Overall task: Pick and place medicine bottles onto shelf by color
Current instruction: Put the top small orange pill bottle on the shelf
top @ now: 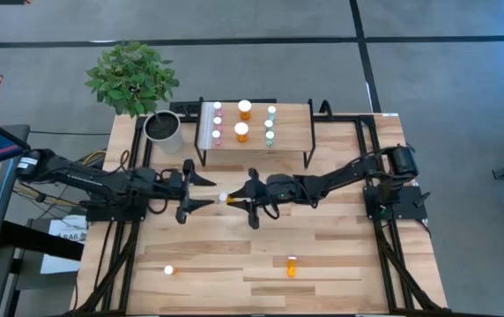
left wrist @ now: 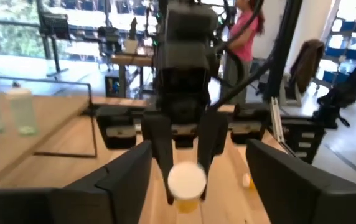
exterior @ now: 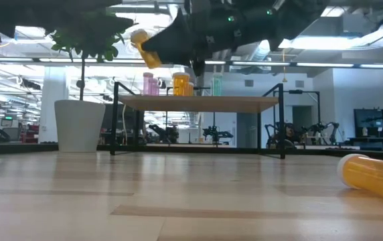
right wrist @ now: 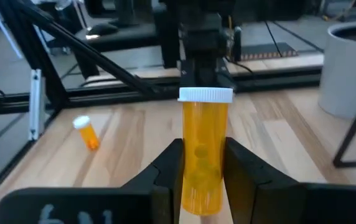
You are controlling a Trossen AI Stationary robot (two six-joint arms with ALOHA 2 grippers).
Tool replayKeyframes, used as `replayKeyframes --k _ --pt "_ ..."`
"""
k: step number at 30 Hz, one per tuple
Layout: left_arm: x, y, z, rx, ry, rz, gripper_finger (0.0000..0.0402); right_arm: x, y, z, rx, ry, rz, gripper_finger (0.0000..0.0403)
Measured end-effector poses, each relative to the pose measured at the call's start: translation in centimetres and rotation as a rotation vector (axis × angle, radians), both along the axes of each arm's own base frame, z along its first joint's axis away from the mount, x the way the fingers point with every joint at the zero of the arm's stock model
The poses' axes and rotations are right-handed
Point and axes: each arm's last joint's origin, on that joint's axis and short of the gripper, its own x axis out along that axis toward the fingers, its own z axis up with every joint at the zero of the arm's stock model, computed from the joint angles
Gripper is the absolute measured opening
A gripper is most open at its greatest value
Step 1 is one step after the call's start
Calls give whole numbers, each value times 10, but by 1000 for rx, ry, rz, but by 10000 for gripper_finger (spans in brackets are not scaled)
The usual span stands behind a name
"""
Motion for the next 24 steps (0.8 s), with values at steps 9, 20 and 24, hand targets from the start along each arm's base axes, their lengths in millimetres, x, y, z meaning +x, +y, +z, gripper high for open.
replayKeyframes --k 9,20,24 --pt "20 -3 -6 3 81 -6 285 1 6 10 -26 -104 6 103" --pt "21 -4 -4 2 80 -20 285 1 8 23 -46 -241 -10 103" --pt "22 -4 -3 0 60 -20 285 0 8 30 -56 -313 -10 103"
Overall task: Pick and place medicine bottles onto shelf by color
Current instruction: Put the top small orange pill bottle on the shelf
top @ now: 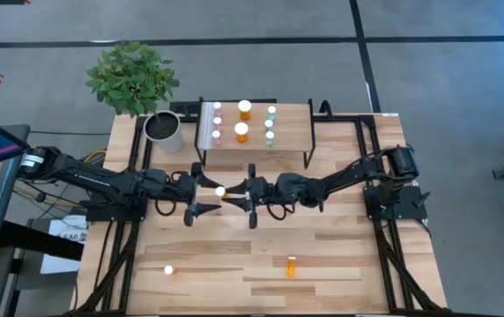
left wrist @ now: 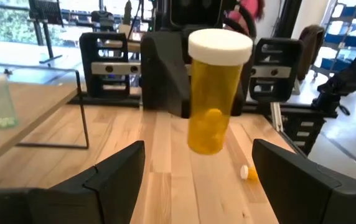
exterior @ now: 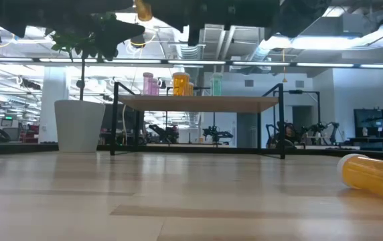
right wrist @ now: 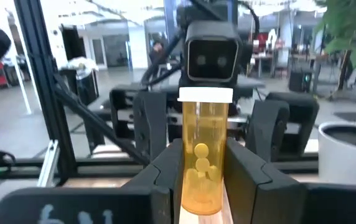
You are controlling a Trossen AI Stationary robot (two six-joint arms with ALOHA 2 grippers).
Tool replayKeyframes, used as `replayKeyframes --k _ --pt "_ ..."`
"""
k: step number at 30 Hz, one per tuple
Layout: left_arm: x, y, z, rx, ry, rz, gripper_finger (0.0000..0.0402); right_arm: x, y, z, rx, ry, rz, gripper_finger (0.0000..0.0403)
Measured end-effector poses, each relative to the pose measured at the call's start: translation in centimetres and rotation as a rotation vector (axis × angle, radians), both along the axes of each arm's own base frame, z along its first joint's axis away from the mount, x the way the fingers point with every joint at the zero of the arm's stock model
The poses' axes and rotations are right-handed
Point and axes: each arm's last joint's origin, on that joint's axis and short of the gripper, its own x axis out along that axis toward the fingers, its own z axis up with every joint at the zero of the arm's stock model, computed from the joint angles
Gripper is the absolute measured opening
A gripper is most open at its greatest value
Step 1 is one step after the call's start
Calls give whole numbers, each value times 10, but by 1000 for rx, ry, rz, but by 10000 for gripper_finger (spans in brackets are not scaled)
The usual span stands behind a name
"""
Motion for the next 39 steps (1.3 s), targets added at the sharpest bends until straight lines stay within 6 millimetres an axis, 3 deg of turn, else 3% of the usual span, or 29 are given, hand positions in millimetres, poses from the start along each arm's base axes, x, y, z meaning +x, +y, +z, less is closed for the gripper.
replayKeyframes --k 9,25,30,39 --pt "1 0 6 -25 -68 1 285 -1 0 6 5 -62 -1 103" --pt "19 -3 -3 -60 -109 -1 276 -1 6 4 5 -48 15 103" --pt "19 -3 -3 -61 -112 -1 245 -1 6 4 5 -48 15 103" --pt "18 -3 -3 -60 -112 -18 152 -1 6 4 8 -47 15 103"
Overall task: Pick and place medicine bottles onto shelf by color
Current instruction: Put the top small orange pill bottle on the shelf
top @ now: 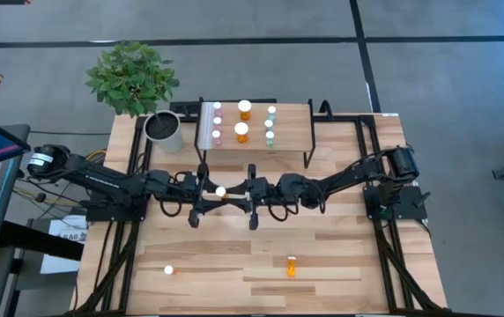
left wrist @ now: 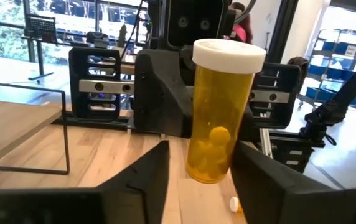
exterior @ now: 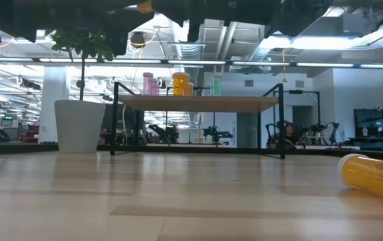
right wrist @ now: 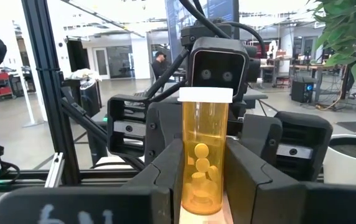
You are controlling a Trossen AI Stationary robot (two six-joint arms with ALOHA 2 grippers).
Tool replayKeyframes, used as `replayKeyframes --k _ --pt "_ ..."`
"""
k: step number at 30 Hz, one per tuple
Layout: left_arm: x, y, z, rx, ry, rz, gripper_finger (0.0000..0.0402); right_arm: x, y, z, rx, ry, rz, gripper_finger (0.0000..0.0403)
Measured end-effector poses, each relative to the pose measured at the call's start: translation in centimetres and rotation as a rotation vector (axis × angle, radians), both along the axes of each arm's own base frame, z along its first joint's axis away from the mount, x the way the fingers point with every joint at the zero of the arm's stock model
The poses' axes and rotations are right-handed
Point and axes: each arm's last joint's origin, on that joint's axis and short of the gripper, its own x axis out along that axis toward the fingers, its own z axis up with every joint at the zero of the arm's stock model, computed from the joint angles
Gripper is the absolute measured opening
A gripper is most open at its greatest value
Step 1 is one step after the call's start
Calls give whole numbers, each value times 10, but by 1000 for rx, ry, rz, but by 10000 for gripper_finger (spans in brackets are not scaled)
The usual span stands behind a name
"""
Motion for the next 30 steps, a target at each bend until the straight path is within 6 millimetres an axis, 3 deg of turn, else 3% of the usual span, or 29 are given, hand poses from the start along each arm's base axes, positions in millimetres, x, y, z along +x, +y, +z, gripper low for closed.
replayKeyframes --k 10,21,30 --pt "0 -1 -1 -3 8 -19 72 1 -2 -2 33 26 -1 118" --pt "0 -1 -2 -12 22 -26 87 1 -3 -5 90 56 2 251" --pt "0 4 -9 4 94 10 82 3 -10 0 95 78 -5 271"
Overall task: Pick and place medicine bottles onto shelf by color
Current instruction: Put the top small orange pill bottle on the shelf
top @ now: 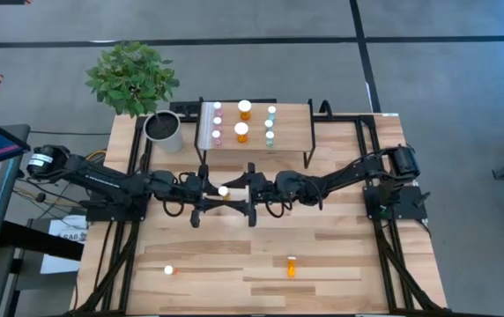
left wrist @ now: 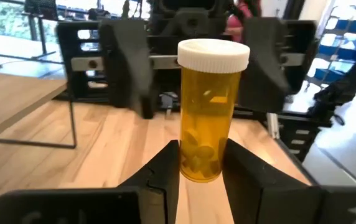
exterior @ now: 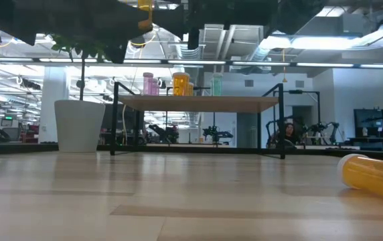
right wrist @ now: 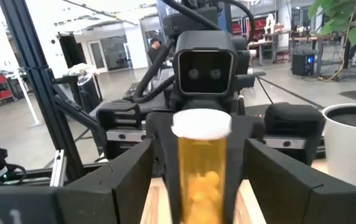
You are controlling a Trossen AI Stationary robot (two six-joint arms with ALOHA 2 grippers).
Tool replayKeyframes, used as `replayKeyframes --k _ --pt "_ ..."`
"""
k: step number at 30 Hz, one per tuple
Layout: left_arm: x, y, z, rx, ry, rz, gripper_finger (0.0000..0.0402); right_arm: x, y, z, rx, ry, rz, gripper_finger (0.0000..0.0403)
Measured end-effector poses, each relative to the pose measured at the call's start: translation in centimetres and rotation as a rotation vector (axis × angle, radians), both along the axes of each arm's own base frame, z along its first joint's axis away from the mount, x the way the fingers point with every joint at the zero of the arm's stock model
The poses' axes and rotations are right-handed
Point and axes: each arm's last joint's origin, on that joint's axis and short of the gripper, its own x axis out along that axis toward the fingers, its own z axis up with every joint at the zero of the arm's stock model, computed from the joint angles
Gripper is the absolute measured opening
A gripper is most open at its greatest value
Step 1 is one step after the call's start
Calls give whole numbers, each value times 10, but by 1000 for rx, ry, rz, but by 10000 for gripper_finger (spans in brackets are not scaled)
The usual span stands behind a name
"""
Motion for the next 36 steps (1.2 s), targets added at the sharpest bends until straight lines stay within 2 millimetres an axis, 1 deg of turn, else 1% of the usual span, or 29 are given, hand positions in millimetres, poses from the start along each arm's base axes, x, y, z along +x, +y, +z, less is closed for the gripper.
replayKeyframes --k 5,15,19,26,36 --pt "0 5 -3 3 27 24 85 4 0 6 -2 12 -1 271" --pt "0 5 -4 4 40 20 86 6 -7 7 42 26 -13 272" --pt "0 5 -4 4 43 20 86 6 -8 7 47 27 -12 266" --pt "0 5 -4 5 46 20 87 6 -8 8 46 25 -12 234" --pt "0 5 -5 5 54 19 87 6 -8 8 38 24 -12 163"
